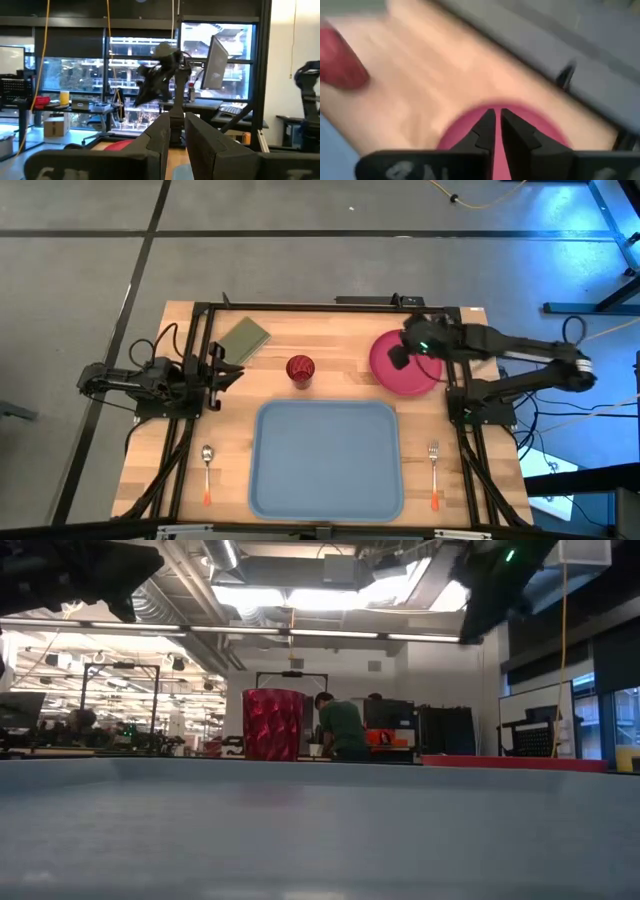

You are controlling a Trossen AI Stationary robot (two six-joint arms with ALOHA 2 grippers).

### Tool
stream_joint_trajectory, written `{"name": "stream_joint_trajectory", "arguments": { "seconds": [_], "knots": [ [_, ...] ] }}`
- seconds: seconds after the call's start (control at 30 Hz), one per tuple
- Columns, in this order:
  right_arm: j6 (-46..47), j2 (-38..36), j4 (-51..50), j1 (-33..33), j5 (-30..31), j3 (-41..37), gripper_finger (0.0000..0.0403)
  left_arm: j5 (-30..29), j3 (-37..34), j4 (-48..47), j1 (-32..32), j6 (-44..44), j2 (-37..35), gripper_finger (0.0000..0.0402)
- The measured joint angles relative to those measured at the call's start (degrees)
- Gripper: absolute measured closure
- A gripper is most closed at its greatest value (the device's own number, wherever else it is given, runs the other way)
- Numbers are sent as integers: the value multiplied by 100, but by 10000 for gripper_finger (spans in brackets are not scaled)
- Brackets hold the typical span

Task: Pick and place plate/cup/fork/spoon on tray
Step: Put the red plate on the blue serving tray

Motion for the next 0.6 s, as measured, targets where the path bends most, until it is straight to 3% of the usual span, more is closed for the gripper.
{"name": "stream_joint_trajectory", "arguments": {
  "seconds": [0.13, 0.27, 0.43, 0.6],
  "knots": [
    [-323, 734, 165, -586, -1041, -92, 368, -258, 0, 31, -2, 107, 0, 347],
    [-306, 1382, 712, -480, -2062, -399, 368, -729, 0, 87, 0, 360, -7, 347],
    [486, 1946, 809, -7, -2827, -457, 368, -776, 0, 90, 0, 365, -6, 347],
    [573, 2063, 831, 572, -2811, -457, 368, -774, 0, 87, 0, 365, -4, 347]
  ]
}}
